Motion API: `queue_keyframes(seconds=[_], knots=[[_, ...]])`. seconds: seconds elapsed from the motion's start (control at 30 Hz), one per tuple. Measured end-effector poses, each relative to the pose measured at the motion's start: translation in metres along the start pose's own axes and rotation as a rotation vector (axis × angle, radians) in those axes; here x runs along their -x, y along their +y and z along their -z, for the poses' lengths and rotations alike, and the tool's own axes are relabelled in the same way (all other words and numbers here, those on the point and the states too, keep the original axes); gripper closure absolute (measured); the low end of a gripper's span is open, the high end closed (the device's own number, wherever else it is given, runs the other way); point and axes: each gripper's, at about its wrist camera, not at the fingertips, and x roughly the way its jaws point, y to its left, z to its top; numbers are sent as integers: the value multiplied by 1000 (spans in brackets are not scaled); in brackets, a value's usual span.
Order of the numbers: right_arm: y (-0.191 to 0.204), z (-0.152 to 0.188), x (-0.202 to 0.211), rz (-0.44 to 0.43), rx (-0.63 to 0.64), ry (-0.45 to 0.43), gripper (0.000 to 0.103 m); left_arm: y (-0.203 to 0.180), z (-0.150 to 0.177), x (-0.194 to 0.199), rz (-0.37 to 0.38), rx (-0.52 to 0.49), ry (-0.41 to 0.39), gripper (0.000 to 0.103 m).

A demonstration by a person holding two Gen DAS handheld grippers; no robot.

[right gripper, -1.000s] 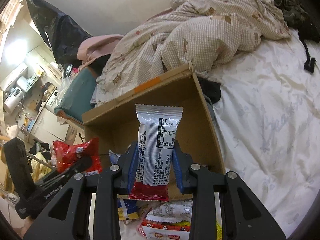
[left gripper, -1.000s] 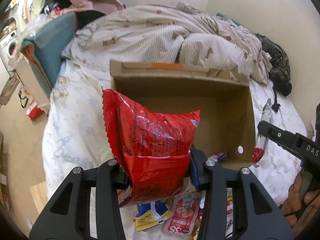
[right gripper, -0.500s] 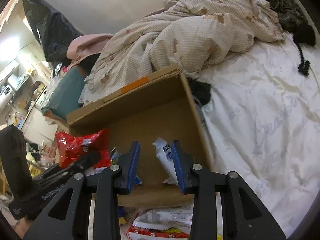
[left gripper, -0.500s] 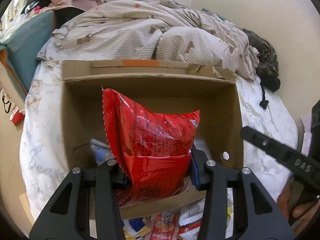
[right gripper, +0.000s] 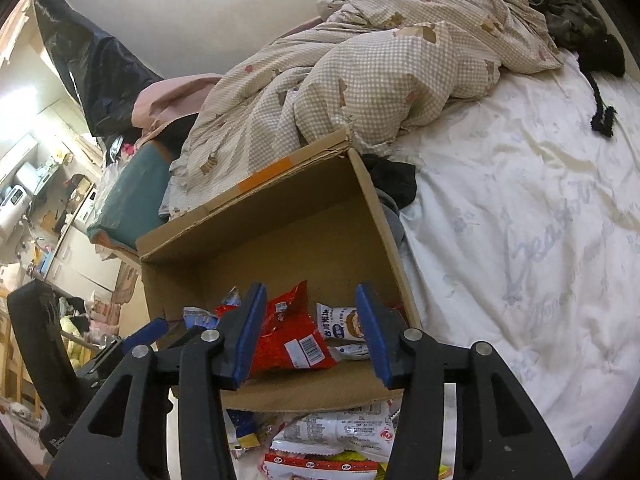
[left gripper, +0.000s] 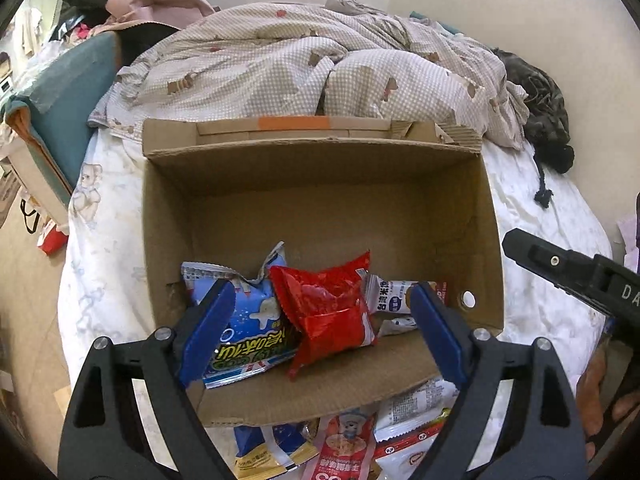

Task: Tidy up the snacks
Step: 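Withdraw both grippers from the box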

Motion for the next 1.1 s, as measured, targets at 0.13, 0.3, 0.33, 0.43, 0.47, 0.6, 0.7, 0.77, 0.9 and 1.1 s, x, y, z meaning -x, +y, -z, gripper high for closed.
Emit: queue_keyframes(seconds=[0.13,0.3,0.33,0.43,0.47,0.6,0.7,0.77,0.9,1.1], knots=[[0,0,1,1,-7,3,51,2,2,8,0,-2,-8,16],[1,4,7,-23,-7,-4,16,4,4,23,-20,3,-36,16],[3,5,11,-11,6,-20,15,5,5,27,-34,2,-45,16],[8,8,19,1,37,-31,13,8,7,38,-53,0,-68,16],[9,9,22,4,42,-35,12,10,9,42,-60,0,-76,16],[11,15,29,64,71,-31,12,21,18,62,-73,21,-103,16],[12,21,37,94,80,-32,12,29,25,71,-85,47,-102,16],[12,25,43,96,89,-35,12,33,31,78,-86,61,-101,16],[12,39,58,139,108,-37,12,43,46,90,-104,87,-94,16],[6,63,71,157,95,-10,12,50,68,92,-120,125,-40,16]])
